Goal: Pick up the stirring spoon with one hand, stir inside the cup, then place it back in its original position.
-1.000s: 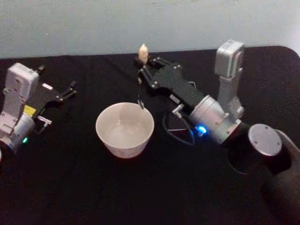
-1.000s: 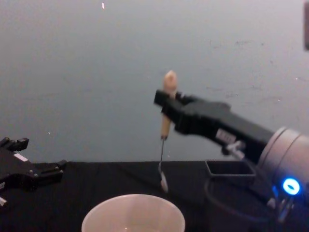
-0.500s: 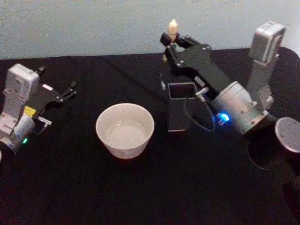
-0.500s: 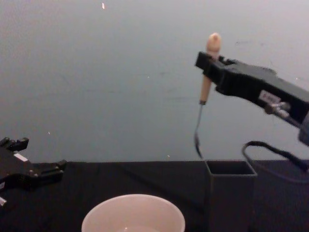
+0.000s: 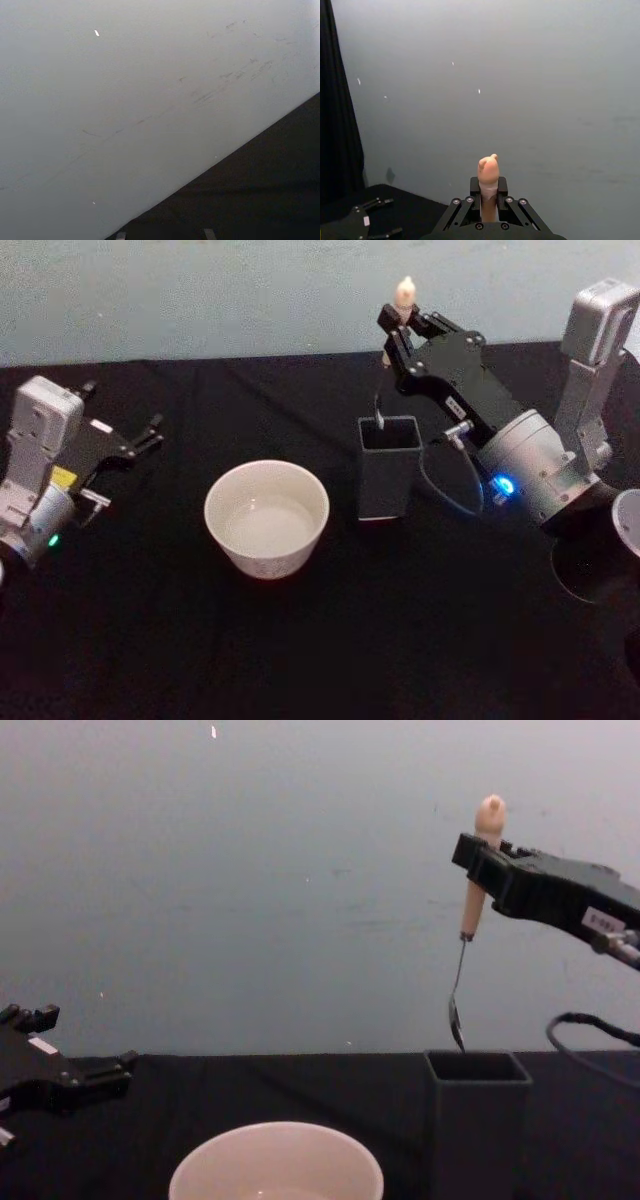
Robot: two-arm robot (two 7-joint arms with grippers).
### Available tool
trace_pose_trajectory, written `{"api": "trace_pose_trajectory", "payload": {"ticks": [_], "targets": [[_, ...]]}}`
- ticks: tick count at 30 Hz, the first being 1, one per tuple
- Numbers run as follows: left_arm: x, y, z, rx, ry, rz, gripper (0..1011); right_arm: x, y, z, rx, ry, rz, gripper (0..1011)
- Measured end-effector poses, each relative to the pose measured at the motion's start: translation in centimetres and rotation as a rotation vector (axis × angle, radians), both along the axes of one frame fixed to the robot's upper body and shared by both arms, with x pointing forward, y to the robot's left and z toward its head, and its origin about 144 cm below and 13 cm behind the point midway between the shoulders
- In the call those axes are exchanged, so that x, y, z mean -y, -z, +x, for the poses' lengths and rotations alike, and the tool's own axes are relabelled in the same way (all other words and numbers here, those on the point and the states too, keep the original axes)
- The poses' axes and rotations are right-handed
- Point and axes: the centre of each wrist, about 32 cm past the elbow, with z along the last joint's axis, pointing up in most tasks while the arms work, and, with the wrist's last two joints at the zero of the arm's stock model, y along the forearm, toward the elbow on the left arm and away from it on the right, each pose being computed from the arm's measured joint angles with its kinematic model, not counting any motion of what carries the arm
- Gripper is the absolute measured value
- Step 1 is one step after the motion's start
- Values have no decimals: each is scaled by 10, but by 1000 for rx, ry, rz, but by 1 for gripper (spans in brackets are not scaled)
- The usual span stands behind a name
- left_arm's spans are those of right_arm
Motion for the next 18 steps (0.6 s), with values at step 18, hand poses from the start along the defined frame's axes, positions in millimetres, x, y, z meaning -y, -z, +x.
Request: {"api": "trace_pose_trajectory", "payload": {"ticks": [18], "targets": [[0,0,0,0,0,0,1001,-2,10,-2,-59,26,-28,186]]}}
